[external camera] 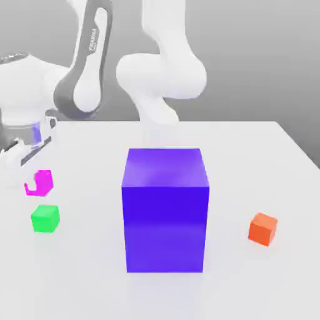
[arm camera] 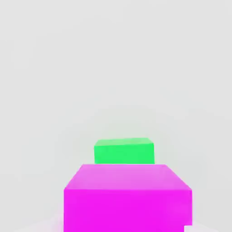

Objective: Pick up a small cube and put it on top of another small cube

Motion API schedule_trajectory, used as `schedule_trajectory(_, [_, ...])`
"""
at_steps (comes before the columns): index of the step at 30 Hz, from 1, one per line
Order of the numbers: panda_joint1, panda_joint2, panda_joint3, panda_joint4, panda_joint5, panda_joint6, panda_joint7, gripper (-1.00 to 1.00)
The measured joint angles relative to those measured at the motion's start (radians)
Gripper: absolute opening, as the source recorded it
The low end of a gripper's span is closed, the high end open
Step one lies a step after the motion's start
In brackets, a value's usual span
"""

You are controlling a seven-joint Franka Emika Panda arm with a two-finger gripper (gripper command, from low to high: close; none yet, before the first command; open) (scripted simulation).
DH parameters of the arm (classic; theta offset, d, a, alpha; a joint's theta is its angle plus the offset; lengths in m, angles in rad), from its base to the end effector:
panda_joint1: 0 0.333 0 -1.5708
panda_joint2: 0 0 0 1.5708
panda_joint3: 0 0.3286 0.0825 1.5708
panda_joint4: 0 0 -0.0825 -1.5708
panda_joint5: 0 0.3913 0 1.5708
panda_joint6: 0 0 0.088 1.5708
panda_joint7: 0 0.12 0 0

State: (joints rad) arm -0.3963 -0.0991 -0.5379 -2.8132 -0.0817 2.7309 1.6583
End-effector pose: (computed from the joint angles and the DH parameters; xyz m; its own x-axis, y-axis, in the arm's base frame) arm 0.2304 -0.2964 0.2228 -0.8102 -0.5859 -0.0182 -0.5859 0.8104 -0.0039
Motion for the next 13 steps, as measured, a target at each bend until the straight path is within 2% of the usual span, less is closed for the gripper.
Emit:
schedule_trajectory(6, [0.040,0.098,-0.005,0.004,0.137,0.084,-0.097,-1.00])
schedule_trajectory(11, [0.009,0.196,0.057,0.001,0.286,0.165,-0.202,-1.00])
schedule_trajectory(12, [0.009,0.209,0.062,0.001,0.307,0.176,-0.216,1.00])
schedule_trajectory(13, [0.008,0.209,0.062,0.001,0.307,0.176,-0.216,1.00])
